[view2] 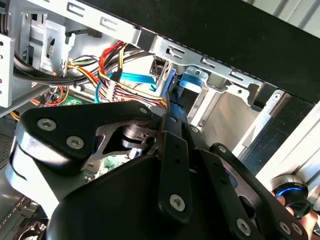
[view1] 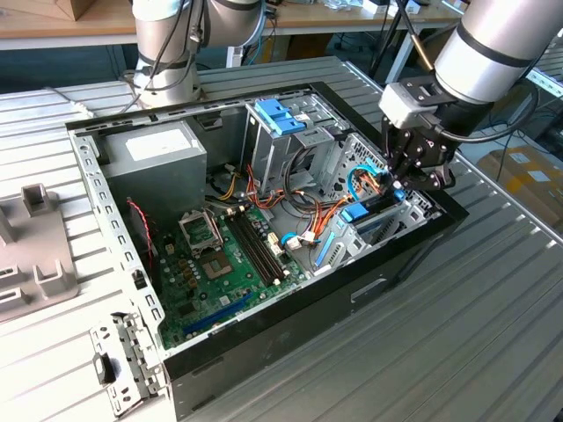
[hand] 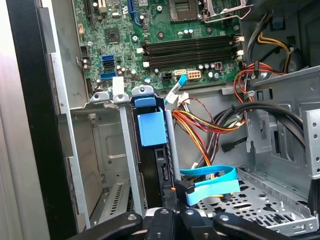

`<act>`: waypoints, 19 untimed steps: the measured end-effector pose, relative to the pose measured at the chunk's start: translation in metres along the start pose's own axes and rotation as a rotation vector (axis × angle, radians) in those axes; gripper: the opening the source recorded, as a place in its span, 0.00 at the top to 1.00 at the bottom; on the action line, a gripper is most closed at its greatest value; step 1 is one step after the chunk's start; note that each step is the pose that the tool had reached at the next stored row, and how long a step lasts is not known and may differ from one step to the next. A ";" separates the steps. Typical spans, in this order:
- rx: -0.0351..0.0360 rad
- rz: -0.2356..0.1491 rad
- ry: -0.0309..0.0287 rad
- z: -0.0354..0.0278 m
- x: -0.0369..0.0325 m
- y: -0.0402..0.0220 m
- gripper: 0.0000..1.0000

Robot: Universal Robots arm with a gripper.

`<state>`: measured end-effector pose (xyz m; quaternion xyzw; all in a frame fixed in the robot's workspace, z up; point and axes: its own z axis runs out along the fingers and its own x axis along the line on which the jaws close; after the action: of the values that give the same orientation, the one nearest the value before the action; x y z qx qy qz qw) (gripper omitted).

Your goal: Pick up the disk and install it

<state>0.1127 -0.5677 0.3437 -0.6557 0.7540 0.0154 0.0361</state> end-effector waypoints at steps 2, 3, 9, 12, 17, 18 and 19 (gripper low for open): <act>-0.0001 0.000 -0.0005 0.0004 -0.0001 -0.0007 0.89; -0.0001 0.000 -0.0010 -0.0001 -0.0002 -0.0009 0.89; -0.0013 0.000 -0.0006 -0.0158 -0.0020 -0.0063 0.89; -0.0066 0.000 0.0001 -0.0190 -0.0037 -0.0166 0.89; -0.0154 0.001 -0.0010 -0.0193 -0.0053 -0.0280 0.89; -0.0174 0.001 -0.0013 -0.0194 -0.0057 -0.0306 0.89; -0.0182 0.001 -0.0017 -0.0197 -0.0059 -0.0316 0.89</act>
<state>0.1442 -0.5677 0.3645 -0.6555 0.7542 0.0229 0.0307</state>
